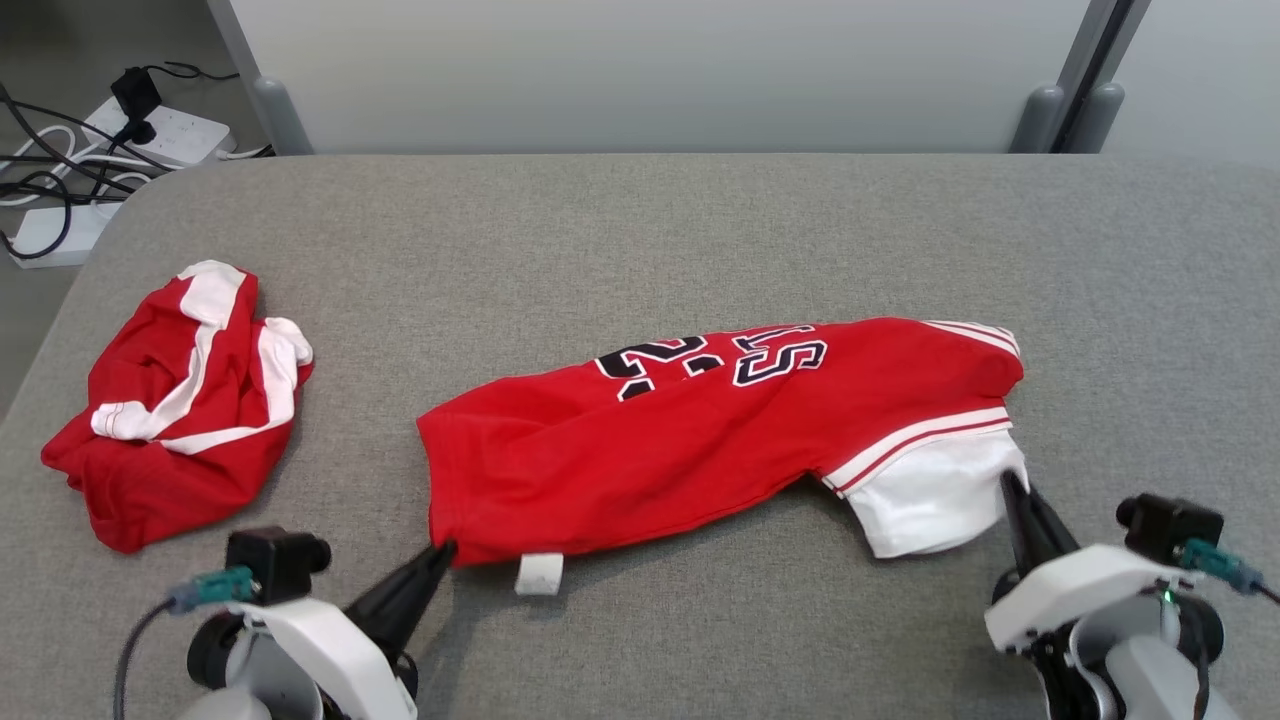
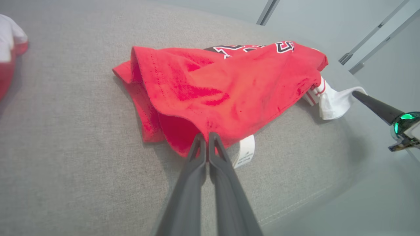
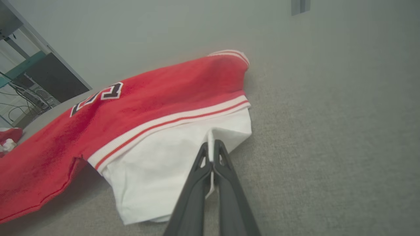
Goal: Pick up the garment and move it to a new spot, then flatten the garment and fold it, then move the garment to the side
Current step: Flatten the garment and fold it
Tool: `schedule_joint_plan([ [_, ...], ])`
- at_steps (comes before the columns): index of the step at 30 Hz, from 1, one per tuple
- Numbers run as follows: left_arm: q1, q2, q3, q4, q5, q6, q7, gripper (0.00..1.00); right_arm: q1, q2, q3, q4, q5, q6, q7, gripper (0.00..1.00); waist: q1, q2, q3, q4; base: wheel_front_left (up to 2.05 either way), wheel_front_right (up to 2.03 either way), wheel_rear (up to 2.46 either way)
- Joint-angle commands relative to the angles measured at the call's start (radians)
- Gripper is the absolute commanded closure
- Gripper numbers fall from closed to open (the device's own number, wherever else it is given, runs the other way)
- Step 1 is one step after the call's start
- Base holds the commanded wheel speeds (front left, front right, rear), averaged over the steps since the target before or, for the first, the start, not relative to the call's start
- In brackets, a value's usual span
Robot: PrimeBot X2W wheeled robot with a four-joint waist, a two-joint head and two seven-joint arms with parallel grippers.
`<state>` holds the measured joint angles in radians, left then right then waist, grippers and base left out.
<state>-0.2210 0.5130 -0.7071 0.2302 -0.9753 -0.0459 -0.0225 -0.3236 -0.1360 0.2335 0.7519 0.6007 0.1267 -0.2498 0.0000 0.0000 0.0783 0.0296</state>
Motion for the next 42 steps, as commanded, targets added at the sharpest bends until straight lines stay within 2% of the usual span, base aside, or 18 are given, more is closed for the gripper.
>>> schedule_joint_plan([
  [1, -0.09, 0.029, 0.066, -0.036, -0.014, -0.01, -0.019, 1.0, -0.042, -0.017, 0.01, -0.067, -0.004, 0.004, -0.012, 1.0, 0.0, 0.0, -0.003, -0.003, 0.0, 0.0, 0.0],
  [4, -0.159, 0.055, 0.106, -0.056, -0.023, -0.014, -0.011, 1.0, -0.094, -0.029, 0.007, -0.197, -0.025, 0.004, -0.012, 1.0, 0.0, 0.0, -0.013, -0.016, 0.0, 0.0, 0.0],
  [10, -0.274, 0.078, 0.122, -0.023, -0.014, -0.027, 0.032, 1.0, -0.197, -0.055, 0.029, -0.278, -0.039, 0.004, -0.012, 1.0, 0.0, 0.0, -0.016, -0.037, 0.0, 0.0, 0.0],
  [15, -0.391, 0.065, 0.133, 0.072, -0.011, -0.043, 0.051, 1.0, -0.338, -0.06, 0.052, -0.303, -0.045, 0.004, -0.012, 1.0, 0.0, 0.0, -0.006, -0.07, 0.0, 0.0, 0.0],
  [19, -0.489, 0.05, 0.143, 0.136, 0.011, -0.059, 0.012, 1.0, -0.442, -0.058, 0.053, -0.331, -0.055, 0.004, -0.012, 1.0, 0.0, 0.0, -0.029, -0.09, 0.0, 0.0, 0.0],
  [24, -0.548, 0.032, 0.141, 0.152, 0.033, -0.063, -0.016, 1.0, -0.483, -0.066, 0.055, -0.368, -0.044, 0.004, -0.012, 1.0, 0.0, 0.0, -0.093, -0.104, 0.0, 0.0, 0.0],
  [29, -0.501, 0.042, 0.138, 0.115, 0.01, -0.058, -0.001, 1.0, -0.426, -0.083, 0.07, -0.431, -0.011, 0.004, -0.012, 1.0, 0.0, 0.0, -0.122, -0.111, 0.0, 0.0, 0.0],
  [31, -0.418, 0.056, 0.13, 0.083, -0.036, -0.054, 0.04, 1.0, -0.335, -0.101, 0.092, -0.475, 0.021, 0.004, 0.02, 1.0, 0.0, 0.0, -0.113, -0.109, 0.0, 0.0, 0.0],
  [38, -0.222, 0.093, 0.051, 0.031, -0.1, -0.035, 0.173, 1.0, -0.051, -0.117, 0.17, -0.56, 0.089, 0.004, 0.169, 1.0, 0.0, 0.0, -0.001, -0.108, 0.0, 0.0, 0.0],
  [42, -0.213, 0.132, -0.036, -0.021, -0.115, -0.062, 0.331, 1.0, -0.004, -0.112, 0.235, -0.594, 0.159, 0.004, 0.339, 1.0, 0.0, 0.0, 0.106, -0.1, 0.0, 0.0, 0.0],
])
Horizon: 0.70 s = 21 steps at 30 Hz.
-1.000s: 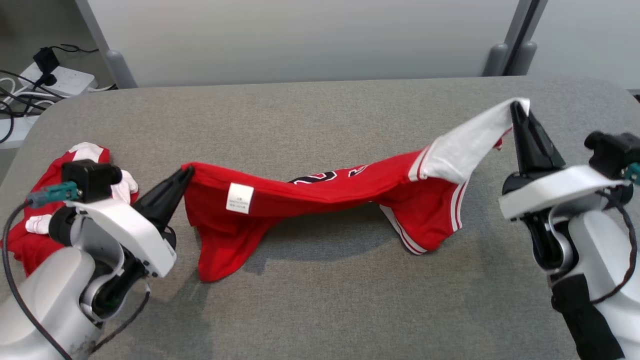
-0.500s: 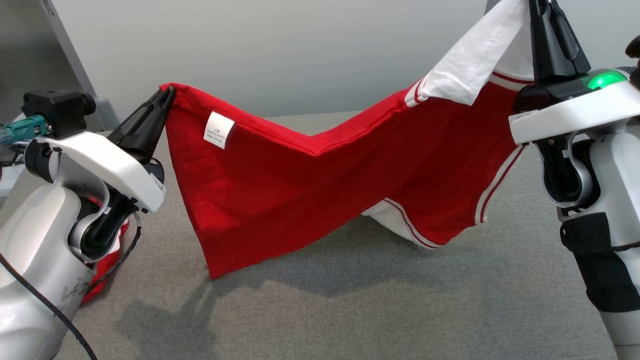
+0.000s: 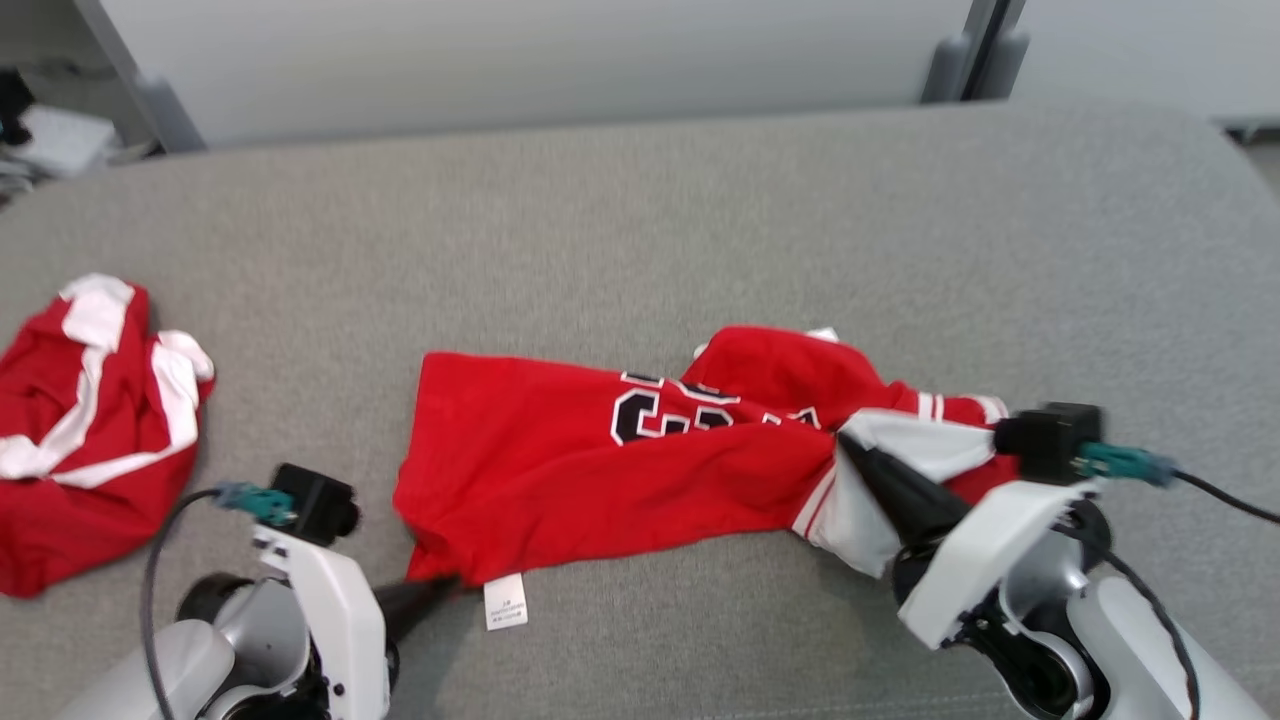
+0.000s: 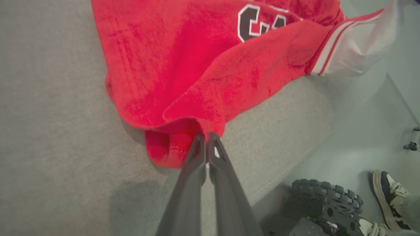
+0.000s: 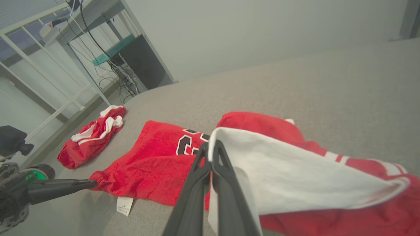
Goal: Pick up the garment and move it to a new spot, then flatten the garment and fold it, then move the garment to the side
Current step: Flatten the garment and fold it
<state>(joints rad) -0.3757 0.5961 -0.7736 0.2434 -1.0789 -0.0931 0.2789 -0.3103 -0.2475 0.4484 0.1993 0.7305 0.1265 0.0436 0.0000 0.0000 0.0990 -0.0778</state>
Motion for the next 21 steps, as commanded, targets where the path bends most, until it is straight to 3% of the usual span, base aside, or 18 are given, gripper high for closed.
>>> schedule_joint_plan([
  [1, -0.072, 0.052, 0.008, -0.049, -0.046, -0.025, 0.095, 1.0, -0.031, -0.013, 0.039, -0.052, 0.048, 0.004, 0.113, 1.0, 0.0, 0.0, 0.115, 0.012, 0.0, 0.0, 0.0],
  [2, -0.111, 0.064, -0.019, -0.063, -0.168, -0.034, 0.268, 1.0, -0.094, -0.036, 0.045, -0.062, 0.078, 0.004, 0.24, 1.0, 0.0, 0.0, 0.176, 0.017, 0.0, 0.0, 0.0],
  [4, -0.175, 0.094, -0.026, -0.038, -0.288, -0.012, 0.48, 1.0, -0.196, -0.031, 0.017, -0.03, 0.113, 0.004, 0.377, 1.0, 0.0, 0.0, 0.236, 0.019, 0.0, 0.0, 0.0],
  [5, -0.233, 0.104, -0.015, -0.031, -0.317, 0.004, 0.55, 1.0, -0.264, -0.018, -0.009, 0.005, 0.122, 0.004, 0.444, 1.0, 0.0, 0.0, 0.265, 0.018, 0.0, 0.0, 0.0],
  [7, -0.31, 0.103, 0.02, -0.023, -0.326, 0.017, 0.563, 1.0, -0.348, 0.002, -0.054, 0.055, 0.119, 0.004, 0.494, 1.0, 0.0, 0.0, 0.297, 0.017, 0.0, 0.0, 0.0],
  [8, -0.399, 0.088, 0.077, -0.004, -0.323, 0.034, 0.525, 1.0, -0.456, 0.02, -0.109, 0.105, 0.083, 0.004, 0.505, 1.0, 0.0, 0.0, 0.329, 0.016, 0.0, 0.0, 0.0],
  [9, -0.504, 0.075, 0.126, 0.006, -0.283, 0.024, 0.458, 1.0, -0.579, 0.037, -0.17, 0.147, 0.027, 0.004, 0.473, 1.0, 0.0, 0.0, 0.362, 0.016, 0.0, 0.0, 0.0],
  [12, -0.837, 0.006, 0.282, 0.065, -0.085, -0.01, 0.073, 1.0, -0.93, 0.116, -0.425, 0.269, -0.091, 0.004, 0.234, 1.0, 0.0, 0.0, 0.427, 0.028, 0.0, 0.0, 0.0],
  [14, -0.957, -0.048, 0.306, 0.127, -0.024, -0.027, -0.084, 1.0, -1.061, 0.148, -0.49, 0.345, -0.136, 0.004, 0.146, 1.0, 0.0, 0.0, 0.419, 0.034, 0.0, 0.0, 0.0],
  [16, -1.004, -0.079, 0.28, 0.189, 0.004, -0.035, -0.146, 1.0, -1.112, 0.161, -0.496, 0.415, -0.16, 0.004, 0.126, 1.0, 0.0, 0.0, 0.395, 0.034, 0.0, 0.0, 0.0],
  [21, -1.023, -0.041, 0.2, 0.247, -0.011, -0.037, -0.183, 1.0, -1.149, 0.172, -0.52, 0.493, -0.145, 0.004, 0.096, 1.0, 0.0, 0.0, 0.415, 0.003, 0.0, 0.0, 0.0],
])
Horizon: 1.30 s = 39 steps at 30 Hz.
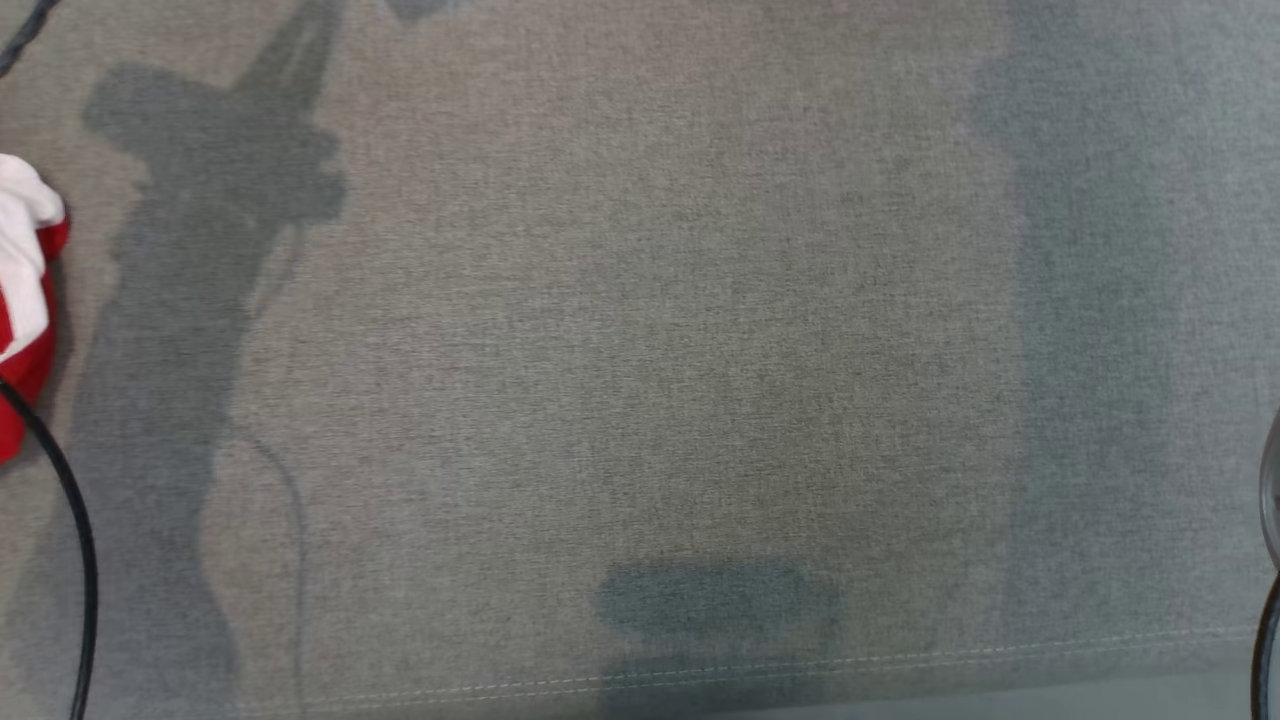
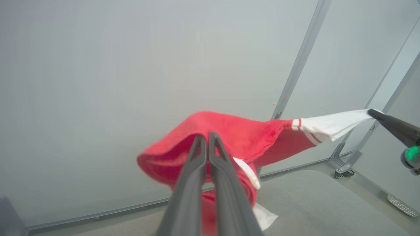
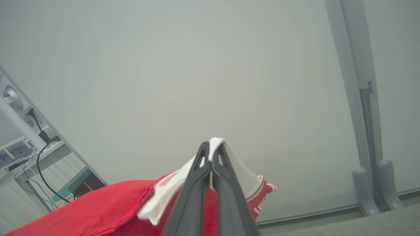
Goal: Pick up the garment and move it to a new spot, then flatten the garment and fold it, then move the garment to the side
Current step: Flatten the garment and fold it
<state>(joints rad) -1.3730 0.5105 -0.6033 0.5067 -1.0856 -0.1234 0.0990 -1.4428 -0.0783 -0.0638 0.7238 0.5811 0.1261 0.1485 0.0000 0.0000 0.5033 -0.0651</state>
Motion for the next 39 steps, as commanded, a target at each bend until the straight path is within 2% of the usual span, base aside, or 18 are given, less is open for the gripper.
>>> schedule_joint_plan([
  [1, -0.016, 0.053, 0.019, -0.009, -0.017, -0.007, -0.016, 1.0, -0.013, 0.005, -0.007, -0.03, 0.02, 0.005, -0.011, 1.0, 0.0, 0.0, 0.02, -0.016, 0.0, 0.0, 0.0],
  [5, 0.046, 0.093, -0.025, 0.009, -0.058, -0.007, -0.081, 1.0, 0.036, 0.011, 0.021, -0.076, 0.107, 0.005, -0.009, 1.0, 0.0, 0.0, 0.063, -0.04, 0.0, 0.0, 0.0],
  [9, 0.186, 0.116, -0.101, -0.006, -0.113, -0.007, -0.164, 1.0, 0.183, 0.008, 0.077, -0.156, 0.228, 0.005, 0.047, 1.0, 0.0, 0.0, 0.053, -0.052, 0.0, 0.0, 0.0],
  [12, 0.297, 0.141, -0.172, -0.016, -0.133, -0.007, -0.235, 1.0, 0.326, -0.023, 0.11, -0.236, 0.312, 0.005, 0.075, 1.0, 0.0, 0.0, 0.016, -0.053, 0.0, 0.0, 0.0],
  [18, 0.469, 0.141, -0.237, 0.015, -0.197, -0.007, -0.34, 1.0, 0.569, -0.079, 0.114, -0.348, 0.439, 0.005, 0.056, 1.0, 0.0, 0.0, -0.103, -0.048, 0.0, 0.0, 0.0],
  [24, 0.606, 0.092, -0.196, 0.077, -0.214, -0.007, -0.36, 1.0, 0.76, -0.113, 0.107, -0.408, 0.531, 0.005, 0.045, 1.0, 0.0, 0.0, -0.245, -0.042, 0.0, 0.0, 0.0],
  [39, 0.936, -0.011, -0.038, 0.145, -0.064, -0.007, -0.361, 1.0, 1.079, -0.134, 0.132, -0.463, 0.592, 0.005, 0.031, 1.0, 0.0, 0.0, -0.506, -0.042, 0.0, 0.0, 0.0],
])
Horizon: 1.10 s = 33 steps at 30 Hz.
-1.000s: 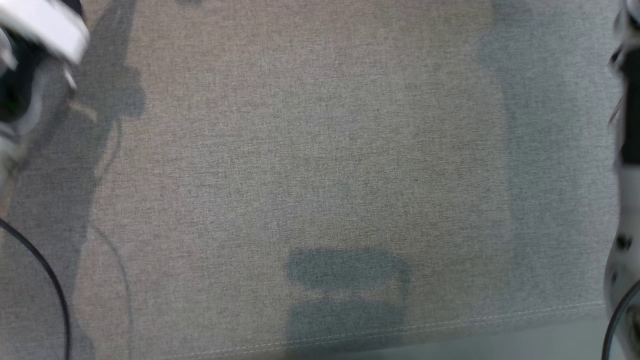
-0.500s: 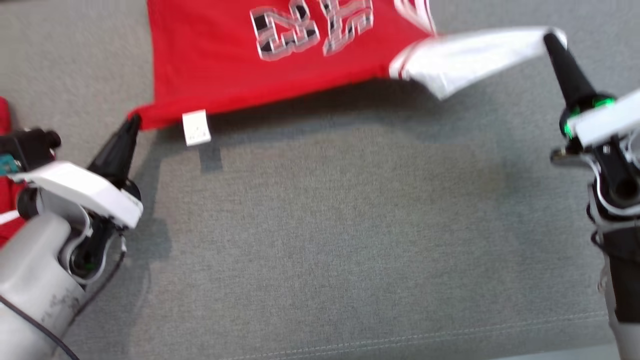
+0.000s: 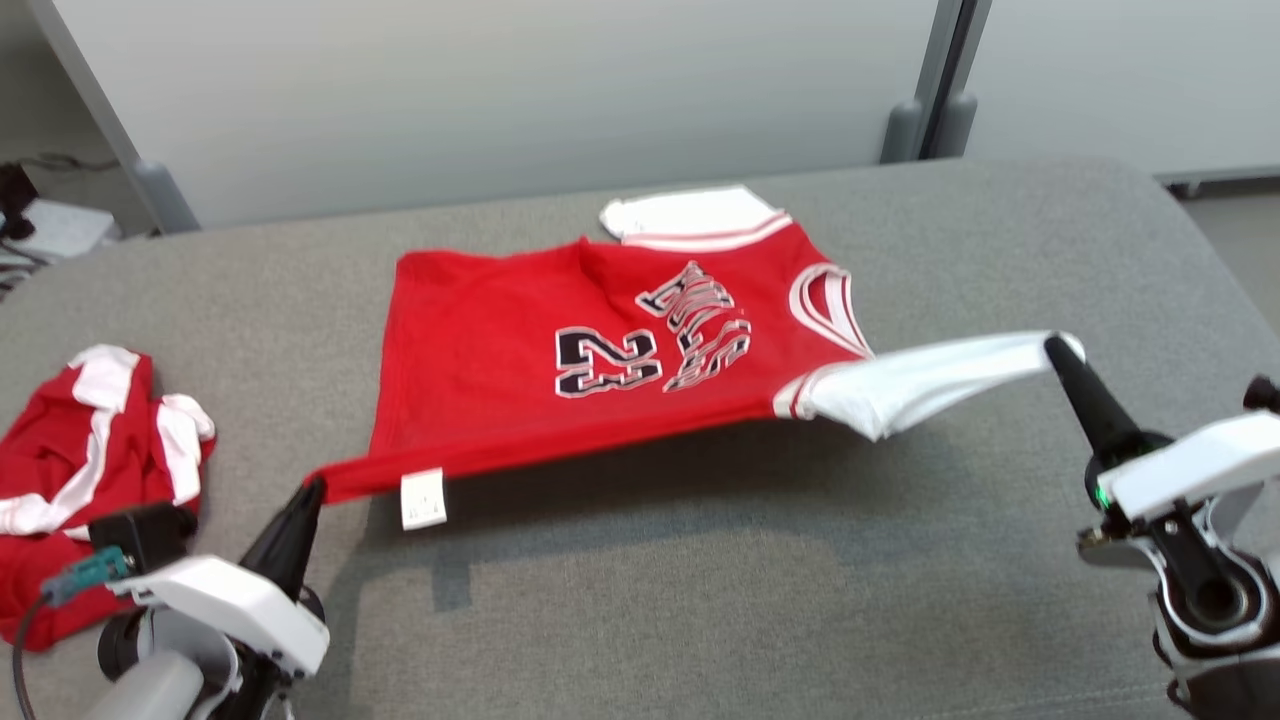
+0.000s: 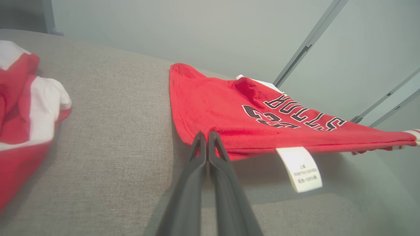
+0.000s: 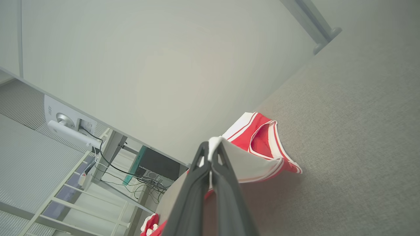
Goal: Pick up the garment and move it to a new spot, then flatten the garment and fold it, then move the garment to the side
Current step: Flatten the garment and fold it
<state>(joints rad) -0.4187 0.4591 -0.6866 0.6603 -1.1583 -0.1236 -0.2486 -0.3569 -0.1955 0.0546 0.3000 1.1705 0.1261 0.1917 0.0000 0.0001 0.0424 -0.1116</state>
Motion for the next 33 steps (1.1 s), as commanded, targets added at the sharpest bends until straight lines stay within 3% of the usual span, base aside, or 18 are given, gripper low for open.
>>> schedule_joint_plan([
  [1, 0.001, 0.036, 0.055, -0.009, 0.02, -0.007, -0.013, 1.0, 0.012, -0.019, 0.012, -0.044, 0.006, 0.005, -0.012, 1.0, 0.0, -0.0001, -0.053, 0.008, 0.0, 0.0, 0.0],
  [9, 0.132, -0.001, 0.198, -0.015, 0.162, -0.007, -0.013, 1.0, 0.152, -0.04, 0.014, -0.09, -0.009, 0.005, -0.007, 1.0, 0.0, -0.0001, -0.086, 0.033, 0.0, 0.0, 0.0],
  [13, 0.201, -0.018, 0.216, -0.062, 0.226, -0.007, -0.013, 1.0, 0.212, -0.038, 0.011, -0.106, -0.003, 0.005, 0.008, 1.0, 0.0, -0.0001, -0.084, 0.04, 0.0, 0.0, 0.0],
  [20, 0.248, 0.058, 0.194, -0.208, 0.258, -0.007, 0.02, 1.0, 0.263, -0.063, -0.01, -0.225, -0.008, 0.005, 0.054, 1.0, 0.0, -0.0001, -0.06, 0.046, 0.0, 0.0, 0.0],
  [23, 0.231, 0.082, 0.18, -0.288, 0.213, -0.007, 0.113, 1.0, 0.262, -0.052, -0.01, -0.262, -0.025, 0.005, 0.091, 1.0, 0.0, -0.0001, -0.032, 0.05, 0.0, 0.0, 0.0],
  [27, 0.15, 0.115, 0.16, -0.413, 0.109, -0.007, 0.323, 1.0, 0.202, -0.036, -0.006, -0.259, -0.088, 0.005, 0.176, 1.0, 0.0, -0.0001, 0.046, 0.06, 0.0, 0.0, 0.0],
  [30, 0.025, 0.158, 0.137, -0.465, 0.07, -0.007, 0.508, 1.0, 0.085, -0.009, -0.006, -0.217, -0.167, 0.005, 0.274, 1.0, 0.0, -0.0001, 0.132, 0.069, 0.0, 0.0, 0.0],
  [33, -0.127, 0.166, 0.135, -0.458, 0.042, -0.006, 0.636, 1.0, -0.081, 0.04, -0.017, -0.169, -0.251, 0.005, 0.367, 1.0, 0.0, -0.0001, 0.231, 0.074, 0.0, 0.0, 0.0],
])
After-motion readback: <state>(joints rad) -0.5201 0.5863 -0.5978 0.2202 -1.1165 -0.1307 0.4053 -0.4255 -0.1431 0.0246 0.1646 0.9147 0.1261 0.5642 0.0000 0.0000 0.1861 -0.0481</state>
